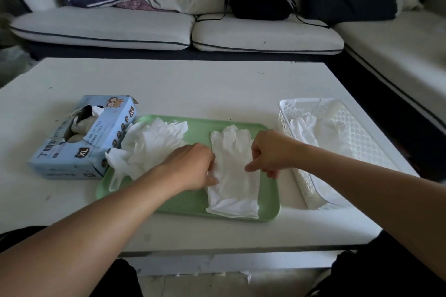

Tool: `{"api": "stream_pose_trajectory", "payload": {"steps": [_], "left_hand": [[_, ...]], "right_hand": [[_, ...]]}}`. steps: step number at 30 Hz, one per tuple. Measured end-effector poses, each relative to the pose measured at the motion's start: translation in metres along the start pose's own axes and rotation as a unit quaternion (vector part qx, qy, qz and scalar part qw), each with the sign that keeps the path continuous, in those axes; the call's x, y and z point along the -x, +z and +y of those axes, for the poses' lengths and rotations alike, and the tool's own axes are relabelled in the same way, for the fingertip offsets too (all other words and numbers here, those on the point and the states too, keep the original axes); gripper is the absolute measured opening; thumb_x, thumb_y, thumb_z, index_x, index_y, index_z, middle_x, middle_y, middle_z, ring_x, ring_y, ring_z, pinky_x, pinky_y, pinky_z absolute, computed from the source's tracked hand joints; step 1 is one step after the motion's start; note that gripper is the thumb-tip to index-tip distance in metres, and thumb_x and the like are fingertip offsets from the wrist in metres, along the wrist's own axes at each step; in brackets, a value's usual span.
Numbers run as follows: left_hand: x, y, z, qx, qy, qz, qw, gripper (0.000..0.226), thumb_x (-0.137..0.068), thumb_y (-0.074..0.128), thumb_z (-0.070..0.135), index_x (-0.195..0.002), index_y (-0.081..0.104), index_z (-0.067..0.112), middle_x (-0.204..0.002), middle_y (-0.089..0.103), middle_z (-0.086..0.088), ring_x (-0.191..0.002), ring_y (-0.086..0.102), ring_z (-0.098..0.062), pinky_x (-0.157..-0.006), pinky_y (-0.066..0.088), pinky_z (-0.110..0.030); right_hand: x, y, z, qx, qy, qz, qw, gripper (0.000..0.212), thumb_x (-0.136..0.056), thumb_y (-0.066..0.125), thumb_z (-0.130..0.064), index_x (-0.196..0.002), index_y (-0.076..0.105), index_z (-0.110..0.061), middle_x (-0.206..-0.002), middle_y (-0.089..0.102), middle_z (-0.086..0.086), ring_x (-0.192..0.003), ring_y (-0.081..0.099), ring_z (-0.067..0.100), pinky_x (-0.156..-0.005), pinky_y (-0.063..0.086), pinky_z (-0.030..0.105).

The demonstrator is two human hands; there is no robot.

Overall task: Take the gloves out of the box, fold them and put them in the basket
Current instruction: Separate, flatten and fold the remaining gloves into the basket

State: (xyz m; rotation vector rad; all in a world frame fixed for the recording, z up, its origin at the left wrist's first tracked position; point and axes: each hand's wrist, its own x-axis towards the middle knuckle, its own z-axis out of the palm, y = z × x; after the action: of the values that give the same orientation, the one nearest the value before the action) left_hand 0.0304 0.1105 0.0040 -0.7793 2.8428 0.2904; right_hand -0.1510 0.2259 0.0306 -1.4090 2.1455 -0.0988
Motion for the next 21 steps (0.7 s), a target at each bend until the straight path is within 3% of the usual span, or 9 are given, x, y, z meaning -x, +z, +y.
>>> {"api": "stream_pose_trajectory", "payload": {"steps": [2, 4, 6, 9, 13, 16, 19, 21], "left_hand": [[0.0, 0.004, 0.003, -0.015, 0.002, -0.017, 1.0, 0.039, -0.081, 0.072, 0.057, -0.089, 0.068, 0.019, -0.09, 0.066, 0.002, -0.082, 0.064, -0.021, -0.074, 0.054, -0.038], [0.002, 0.004, 0.007, -0.044, 0.012, -0.022, 0.999, 0.054, -0.08, 0.067, 0.069, -0.092, 0.066, 0.017, -0.094, 0.061, 0.001, -0.086, 0.062, -0.021, -0.072, 0.05, -0.037], [0.006, 0.006, 0.011, -0.072, 0.02, -0.035, 0.997, 0.062, -0.08, 0.063, 0.075, -0.1, 0.063, 0.016, -0.102, 0.054, 0.001, -0.095, 0.055, -0.021, -0.073, 0.042, -0.036], [0.012, 0.012, 0.018, -0.094, 0.011, -0.062, 0.994, 0.066, -0.085, 0.062, 0.07, -0.115, 0.055, 0.011, -0.116, 0.045, -0.005, -0.109, 0.046, -0.025, -0.078, 0.034, -0.035], [0.017, 0.019, 0.026, -0.095, -0.005, -0.051, 0.994, 0.071, -0.091, 0.057, 0.067, -0.128, 0.048, 0.007, -0.129, 0.041, -0.01, -0.121, 0.045, -0.029, -0.086, 0.036, -0.038], [0.02, 0.017, 0.026, -0.105, -0.01, -0.055, 0.993, 0.068, -0.092, 0.054, 0.068, -0.126, 0.049, 0.009, -0.129, 0.042, -0.009, -0.12, 0.046, -0.029, -0.086, 0.037, -0.038], [0.02, 0.009, 0.024, -0.062, -0.015, -0.026, 0.998, 0.064, -0.094, 0.039, 0.072, -0.121, 0.049, 0.015, -0.124, 0.043, -0.004, -0.117, 0.046, -0.027, -0.089, 0.04, -0.039], [0.021, -0.001, 0.023, 0.028, 0.007, 0.042, 0.999, 0.062, -0.092, 0.027, 0.076, -0.118, 0.047, 0.023, -0.12, 0.045, 0.003, -0.113, 0.047, -0.021, -0.088, 0.041, -0.039]], "right_hand": [[0.005, 0.007, -0.009, -0.03, 0.028, -0.053, 0.998, 0.043, -0.084, 0.079, -0.033, -0.078, 0.068, 0.008, -0.07, 0.074, 0.016, -0.06, 0.073, 0.028, -0.057, 0.059, 0.024], [0.014, 0.015, -0.016, -0.019, 0.052, -0.101, 0.993, 0.045, -0.082, 0.081, -0.037, -0.071, 0.065, 0.004, -0.06, 0.07, 0.013, -0.052, 0.07, 0.026, -0.061, 0.063, 0.035], [0.021, 0.025, -0.019, 0.002, 0.067, -0.123, 0.99, 0.045, -0.081, 0.081, -0.041, -0.069, 0.062, -0.002, -0.049, 0.065, 0.005, -0.046, 0.066, 0.021, -0.057, 0.062, 0.031], [0.024, 0.039, -0.021, -0.02, 0.059, -0.088, 0.994, 0.042, -0.076, 0.084, -0.042, -0.06, 0.059, -0.012, -0.048, 0.062, -0.001, -0.043, 0.062, 0.014, -0.052, 0.056, 0.022], [0.02, 0.059, -0.019, -0.055, 0.054, -0.011, 0.997, 0.038, -0.071, 0.088, -0.031, -0.056, 0.06, -0.011, -0.051, 0.065, 0.001, -0.048, 0.063, 0.015, -0.064, 0.06, 0.029], [0.019, 0.055, -0.019, -0.051, 0.042, -0.004, 0.998, 0.032, -0.073, 0.085, -0.024, -0.057, 0.06, -0.015, -0.054, 0.061, 0.0, -0.055, 0.059, 0.017, -0.067, 0.056, 0.03], [0.021, 0.04, -0.014, -0.221, 0.074, -0.036, 0.972, 0.019, -0.08, 0.078, -0.01, -0.065, 0.066, -0.008, -0.052, 0.061, 0.005, -0.045, 0.056, 0.016, -0.054, 0.05, 0.026], [0.025, 0.028, -0.014, -0.377, 0.097, -0.076, 0.918, 0.007, -0.085, 0.072, -0.005, -0.084, 0.067, 0.0, -0.064, 0.065, 0.012, -0.05, 0.06, 0.017, -0.05, 0.051, 0.024]]}}
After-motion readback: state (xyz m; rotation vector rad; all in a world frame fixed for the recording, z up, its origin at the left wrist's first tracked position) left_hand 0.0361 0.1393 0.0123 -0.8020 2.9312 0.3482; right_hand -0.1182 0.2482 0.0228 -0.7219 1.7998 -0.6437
